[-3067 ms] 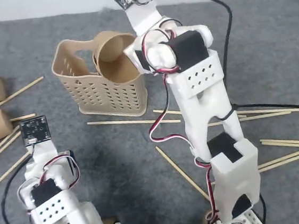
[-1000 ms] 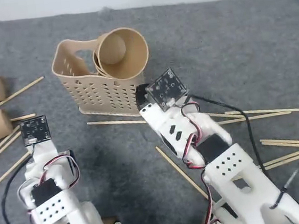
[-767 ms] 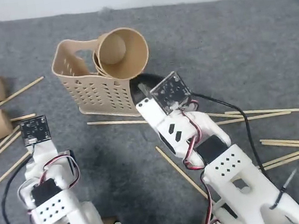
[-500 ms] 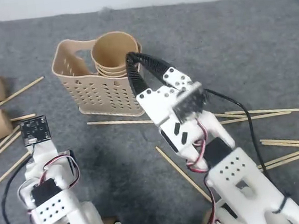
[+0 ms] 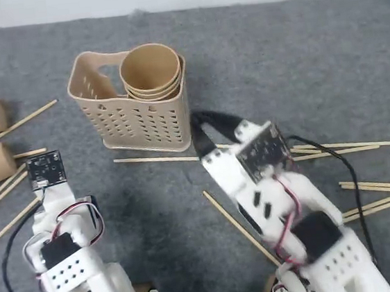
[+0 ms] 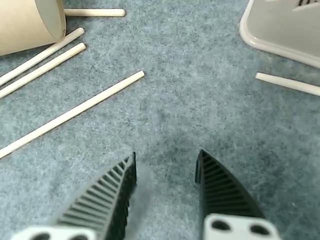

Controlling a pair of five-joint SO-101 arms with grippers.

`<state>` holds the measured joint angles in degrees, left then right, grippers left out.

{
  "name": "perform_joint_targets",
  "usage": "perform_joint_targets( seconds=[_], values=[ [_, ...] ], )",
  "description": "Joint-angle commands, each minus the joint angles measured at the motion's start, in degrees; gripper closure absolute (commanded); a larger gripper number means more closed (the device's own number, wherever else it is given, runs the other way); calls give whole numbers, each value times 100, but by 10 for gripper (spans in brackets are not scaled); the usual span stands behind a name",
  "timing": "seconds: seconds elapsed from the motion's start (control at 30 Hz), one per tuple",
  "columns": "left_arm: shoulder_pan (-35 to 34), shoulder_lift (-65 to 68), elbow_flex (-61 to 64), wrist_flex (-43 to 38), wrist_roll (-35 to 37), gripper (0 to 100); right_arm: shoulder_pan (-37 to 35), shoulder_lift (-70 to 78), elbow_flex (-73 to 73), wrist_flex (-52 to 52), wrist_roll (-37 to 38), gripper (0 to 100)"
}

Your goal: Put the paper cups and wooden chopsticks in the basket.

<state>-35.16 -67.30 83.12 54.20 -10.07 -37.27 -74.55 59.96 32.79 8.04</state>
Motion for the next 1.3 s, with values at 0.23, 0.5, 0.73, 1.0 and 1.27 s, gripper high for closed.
perform_joint_targets(
  seconds=[0.23,0.5,0.73,1.0,1.27],
  values=[
    [35,-97,-13,-141,-70,813,22,-2765,2119,2132,-9,991],
    [18,-97,-13,-141,-70,813,1262,-2721,2295,2897,-88,991],
    [-9,-97,-48,-114,-70,813,3046,-2730,3226,3178,-651,989],
    [-923,-70,-681,-97,-44,813,3169,-2941,3473,3081,-589,990],
    [-2470,149,-2097,-97,-44,813,3169,-2949,3508,3073,-589,990]
  ],
)
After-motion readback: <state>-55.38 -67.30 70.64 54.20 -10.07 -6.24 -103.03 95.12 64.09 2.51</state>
